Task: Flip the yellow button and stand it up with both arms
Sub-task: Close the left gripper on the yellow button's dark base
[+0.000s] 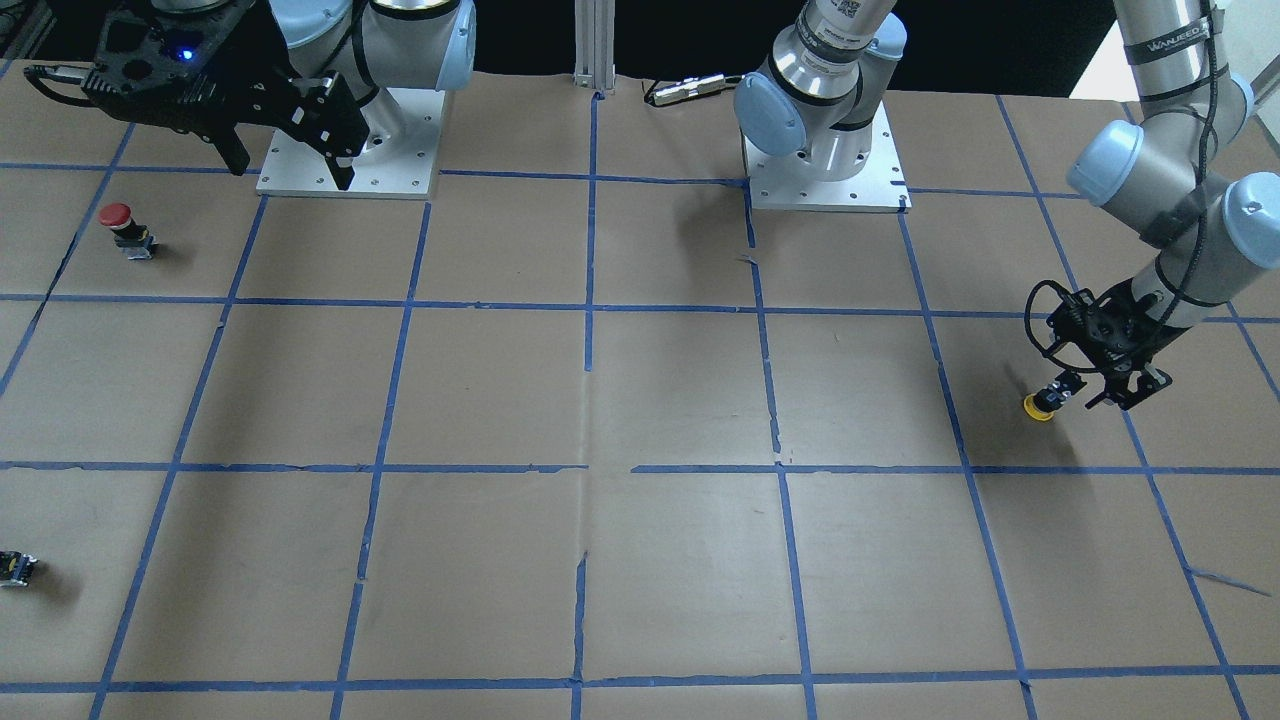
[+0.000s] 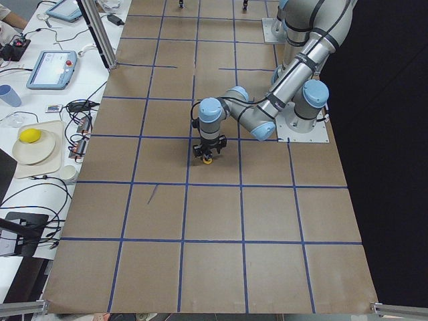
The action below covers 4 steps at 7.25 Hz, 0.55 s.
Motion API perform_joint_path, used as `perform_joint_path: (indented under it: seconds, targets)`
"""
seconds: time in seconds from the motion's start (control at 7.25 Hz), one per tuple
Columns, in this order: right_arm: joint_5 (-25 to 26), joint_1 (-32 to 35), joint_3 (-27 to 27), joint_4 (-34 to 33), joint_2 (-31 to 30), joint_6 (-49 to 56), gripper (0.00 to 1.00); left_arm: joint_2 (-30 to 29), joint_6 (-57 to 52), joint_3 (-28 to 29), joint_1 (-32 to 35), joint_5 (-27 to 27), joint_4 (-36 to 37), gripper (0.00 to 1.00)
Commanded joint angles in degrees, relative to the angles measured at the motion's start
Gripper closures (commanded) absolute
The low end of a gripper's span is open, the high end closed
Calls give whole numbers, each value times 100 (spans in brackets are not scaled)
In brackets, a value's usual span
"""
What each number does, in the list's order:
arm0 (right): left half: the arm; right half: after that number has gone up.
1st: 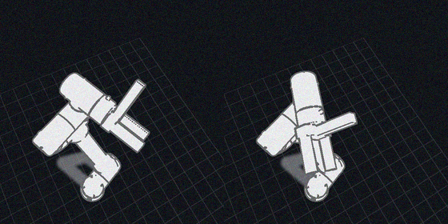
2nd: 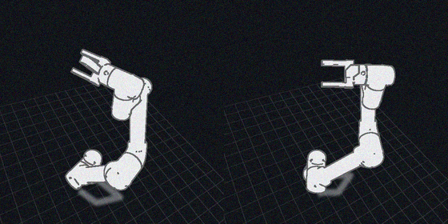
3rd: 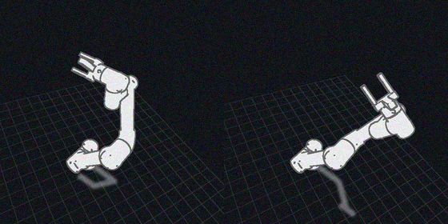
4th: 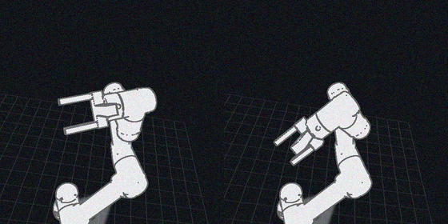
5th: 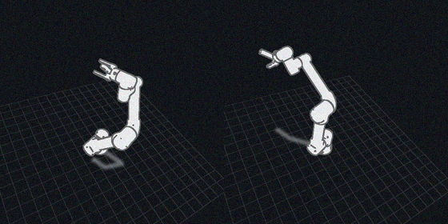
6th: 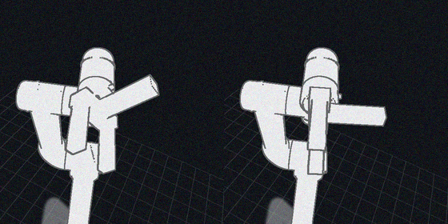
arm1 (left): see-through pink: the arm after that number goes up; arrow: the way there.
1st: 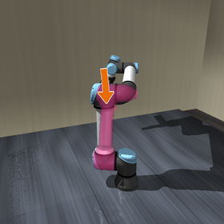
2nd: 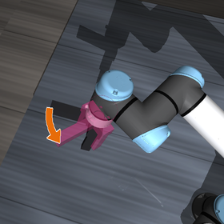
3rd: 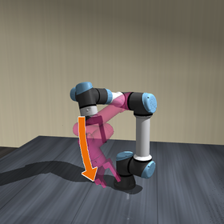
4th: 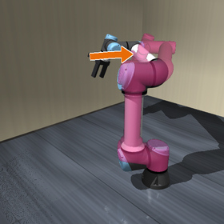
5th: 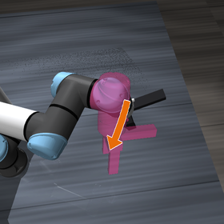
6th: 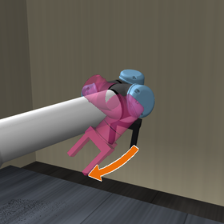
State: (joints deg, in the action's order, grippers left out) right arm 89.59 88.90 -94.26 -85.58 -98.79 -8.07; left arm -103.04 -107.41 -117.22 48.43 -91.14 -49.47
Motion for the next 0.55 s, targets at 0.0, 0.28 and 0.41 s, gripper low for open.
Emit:
perform_joint_path:
  seconds: [0.0,0.28,0.41]
  targets:
    - [32,-4,4,-11,9,7,0,4,-17,14,0,-9,-10,32]
    - [32,-57,21,-11,1,7,0,56,-26,15,9,0,-18,67]
    - [32,-83,30,-46,9,-1,0,100,-26,15,35,26,-27,76]
